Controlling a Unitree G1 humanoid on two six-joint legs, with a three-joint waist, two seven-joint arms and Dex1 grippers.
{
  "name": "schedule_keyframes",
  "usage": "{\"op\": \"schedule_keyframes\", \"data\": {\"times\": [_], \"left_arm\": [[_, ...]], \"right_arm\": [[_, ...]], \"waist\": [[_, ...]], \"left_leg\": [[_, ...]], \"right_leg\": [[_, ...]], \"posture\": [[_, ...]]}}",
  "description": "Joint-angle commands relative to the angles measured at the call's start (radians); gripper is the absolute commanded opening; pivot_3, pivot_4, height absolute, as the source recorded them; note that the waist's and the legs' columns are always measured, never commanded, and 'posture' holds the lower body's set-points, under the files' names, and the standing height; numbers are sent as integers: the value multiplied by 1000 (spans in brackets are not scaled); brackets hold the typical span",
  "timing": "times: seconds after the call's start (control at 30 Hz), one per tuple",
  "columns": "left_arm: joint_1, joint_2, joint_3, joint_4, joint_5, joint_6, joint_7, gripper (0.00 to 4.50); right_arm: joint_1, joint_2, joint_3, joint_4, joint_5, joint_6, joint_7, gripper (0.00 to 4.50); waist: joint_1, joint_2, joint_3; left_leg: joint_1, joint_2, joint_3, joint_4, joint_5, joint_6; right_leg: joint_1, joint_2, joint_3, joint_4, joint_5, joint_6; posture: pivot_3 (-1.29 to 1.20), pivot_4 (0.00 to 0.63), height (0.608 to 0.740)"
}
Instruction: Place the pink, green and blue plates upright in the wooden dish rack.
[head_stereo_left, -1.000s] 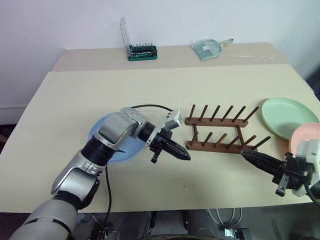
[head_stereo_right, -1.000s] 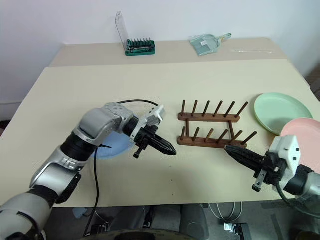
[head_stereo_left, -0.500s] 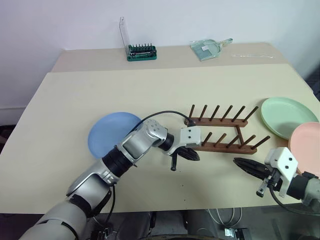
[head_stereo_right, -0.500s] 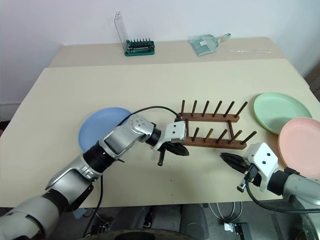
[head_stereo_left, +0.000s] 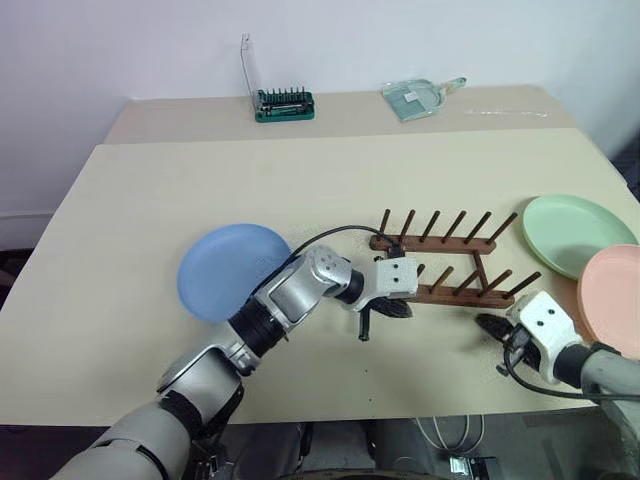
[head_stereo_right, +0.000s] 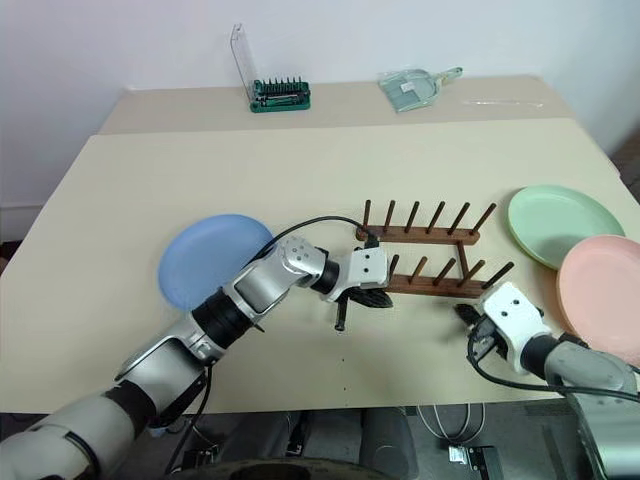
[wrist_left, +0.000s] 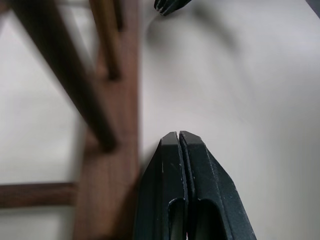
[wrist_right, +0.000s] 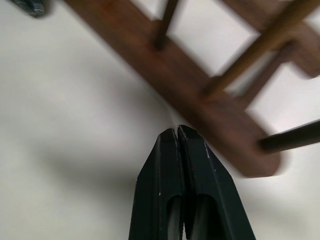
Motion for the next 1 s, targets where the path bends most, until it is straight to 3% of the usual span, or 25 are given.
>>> {"op": "schedule_keyframes", "data": {"times": [0.03,0.63,1.0], "left_arm": [[-26,2,47,52,22,-55,28,0],[-209,-99,182,476,88,-331,149,0],[-261,-130,231,587,109,-385,156,0]], "right_arm": [[-51,17,60,40,-79,43,-82,32],[-302,59,156,201,-175,39,-206,32],[-396,82,172,306,-217,-20,-258,32]], "waist": [[-2,-1,0],[0,-2,0],[-1,-2,0]], "left_leg": [[0,0,0,0,0,0],[0,0,1,1,0,-1],[0,0,1,1,3,-5]], "right_leg": [[0,0,0,0,0,0],[0,0,0,0,1,-1],[0,0,0,0,1,-1]], "posture": [[0,150,740],[0,150,740],[0,150,740]]}}
